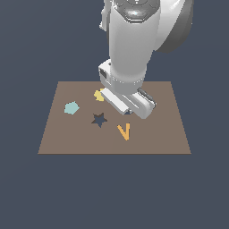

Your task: Insert a designated object into the corresponding slot on a board.

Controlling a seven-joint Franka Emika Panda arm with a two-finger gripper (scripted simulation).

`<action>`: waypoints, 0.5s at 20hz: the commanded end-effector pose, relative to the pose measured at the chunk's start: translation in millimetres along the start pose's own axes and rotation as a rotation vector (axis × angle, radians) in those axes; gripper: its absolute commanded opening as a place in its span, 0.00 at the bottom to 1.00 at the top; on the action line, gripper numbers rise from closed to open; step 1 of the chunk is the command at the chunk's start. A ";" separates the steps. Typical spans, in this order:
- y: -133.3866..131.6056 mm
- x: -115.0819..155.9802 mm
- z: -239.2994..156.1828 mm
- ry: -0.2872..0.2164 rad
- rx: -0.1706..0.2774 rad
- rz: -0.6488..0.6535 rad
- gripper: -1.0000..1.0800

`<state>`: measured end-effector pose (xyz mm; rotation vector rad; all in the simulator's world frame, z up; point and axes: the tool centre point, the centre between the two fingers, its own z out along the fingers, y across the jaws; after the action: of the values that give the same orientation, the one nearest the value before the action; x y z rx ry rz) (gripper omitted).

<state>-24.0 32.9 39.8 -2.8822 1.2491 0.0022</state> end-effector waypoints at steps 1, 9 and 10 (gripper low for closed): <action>-4.8 -3.9 -0.5 0.000 0.000 0.028 0.00; -12.4 -9.0 -0.8 0.000 0.000 0.066 0.00; -12.5 -9.0 -0.9 0.000 0.000 0.066 0.00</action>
<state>-21.6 47.8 40.4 -2.8418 1.3383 0.0024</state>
